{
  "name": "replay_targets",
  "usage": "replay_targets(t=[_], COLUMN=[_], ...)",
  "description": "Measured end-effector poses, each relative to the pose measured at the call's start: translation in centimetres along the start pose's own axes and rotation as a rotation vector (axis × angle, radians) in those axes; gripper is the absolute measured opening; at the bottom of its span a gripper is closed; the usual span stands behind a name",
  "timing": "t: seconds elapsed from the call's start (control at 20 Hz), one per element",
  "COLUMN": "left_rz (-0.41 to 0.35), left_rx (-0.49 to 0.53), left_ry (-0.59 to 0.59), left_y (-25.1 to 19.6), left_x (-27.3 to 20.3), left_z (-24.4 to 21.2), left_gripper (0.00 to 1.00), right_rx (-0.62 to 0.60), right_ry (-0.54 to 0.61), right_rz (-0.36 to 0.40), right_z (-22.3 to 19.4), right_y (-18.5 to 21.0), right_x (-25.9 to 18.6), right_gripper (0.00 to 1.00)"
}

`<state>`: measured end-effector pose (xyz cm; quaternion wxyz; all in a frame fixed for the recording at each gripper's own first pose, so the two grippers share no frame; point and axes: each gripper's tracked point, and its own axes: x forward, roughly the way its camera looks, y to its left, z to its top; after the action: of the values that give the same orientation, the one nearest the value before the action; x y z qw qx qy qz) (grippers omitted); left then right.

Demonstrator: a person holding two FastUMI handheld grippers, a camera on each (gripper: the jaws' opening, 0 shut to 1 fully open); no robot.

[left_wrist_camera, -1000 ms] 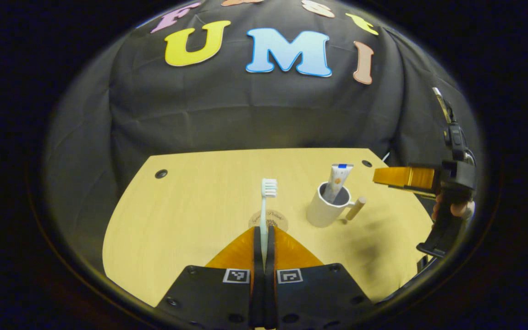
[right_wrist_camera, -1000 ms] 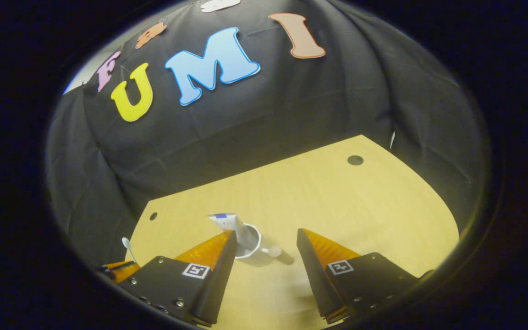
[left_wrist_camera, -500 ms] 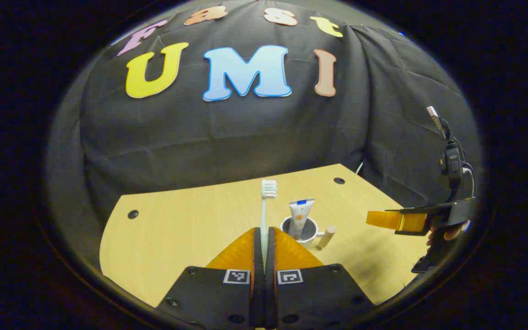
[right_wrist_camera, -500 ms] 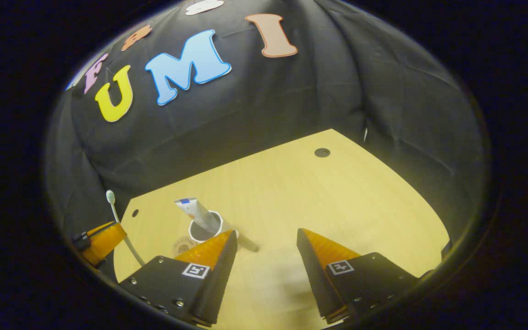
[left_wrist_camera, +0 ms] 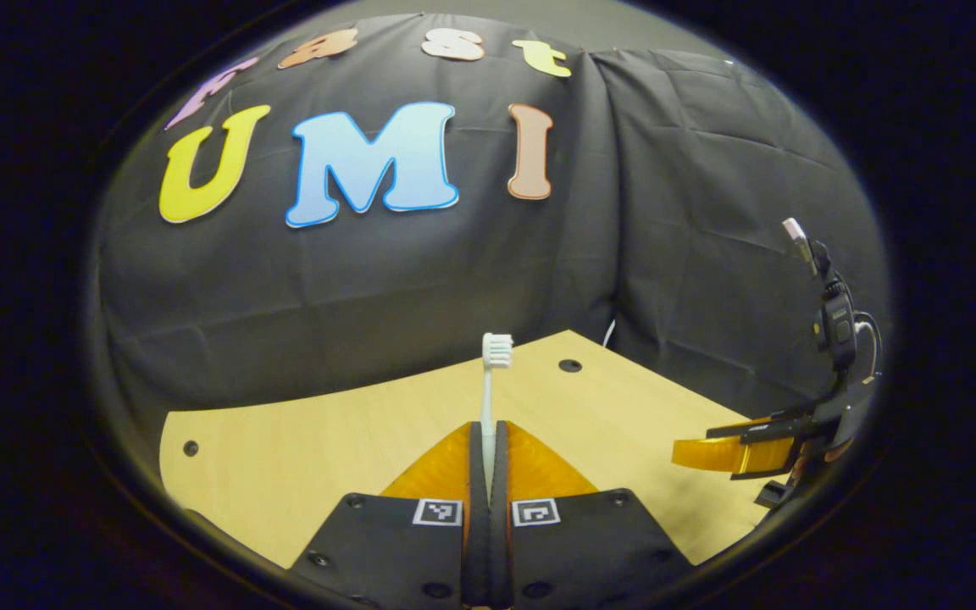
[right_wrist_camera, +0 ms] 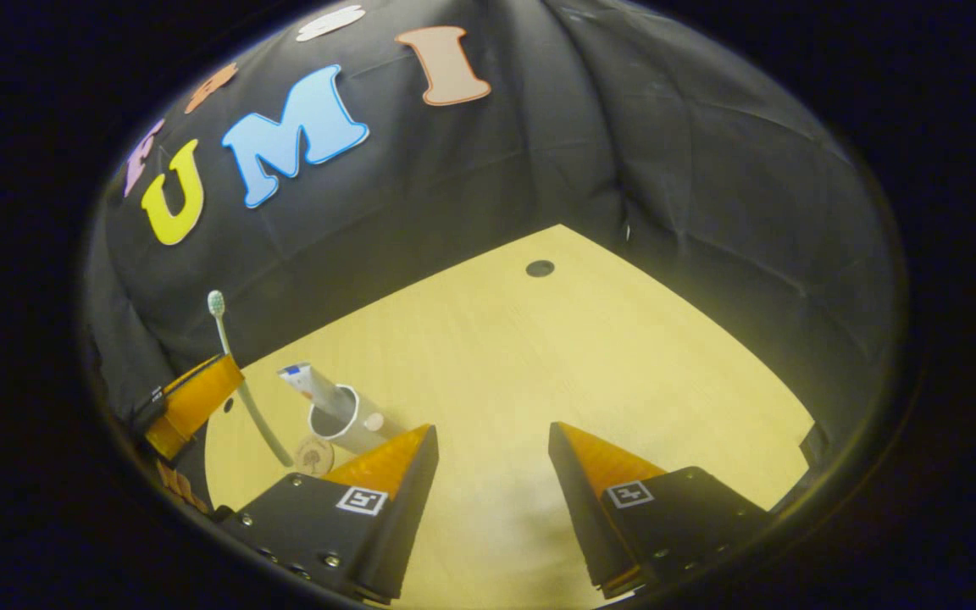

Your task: Put the toothbrush and toothpaste on the desktop into the cup, then pick up the cup and place it on the coaster on the desktop.

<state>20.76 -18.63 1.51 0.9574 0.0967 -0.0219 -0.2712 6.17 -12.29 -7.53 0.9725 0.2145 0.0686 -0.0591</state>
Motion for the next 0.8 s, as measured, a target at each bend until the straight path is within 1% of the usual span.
replay_targets(t=[0.1, 0.25, 0.6, 0.8], left_rz=[-0.003, 0.014, 0.074, 0.094], left_rx=[0.016, 0.04, 0.056, 0.071], left_ry=[-0.029, -0.073, -0.168, -0.192], left_y=[0.0, 0.4, 0.9, 0.7], left_x=[1.0, 2.7, 4.8, 5.2], left_z=[0.4, 0.7, -0.1, -1.3], left_gripper=[0.07, 0.07, 0.07, 0.07], right_rx=[0.018, 0.037, 0.016, 0.014], right_ry=[0.013, 0.036, 0.092, 0.115], right_rz=[-0.001, -0.012, -0.066, -0.085], right_z=[-0.3, -0.6, -1.5, -1.9], right_y=[-0.3, -1.0, -3.2, -4.0], right_x=[0.0, -0.1, -0.2, -0.1], right_gripper=[0.78, 0.78, 0.78, 0.78])
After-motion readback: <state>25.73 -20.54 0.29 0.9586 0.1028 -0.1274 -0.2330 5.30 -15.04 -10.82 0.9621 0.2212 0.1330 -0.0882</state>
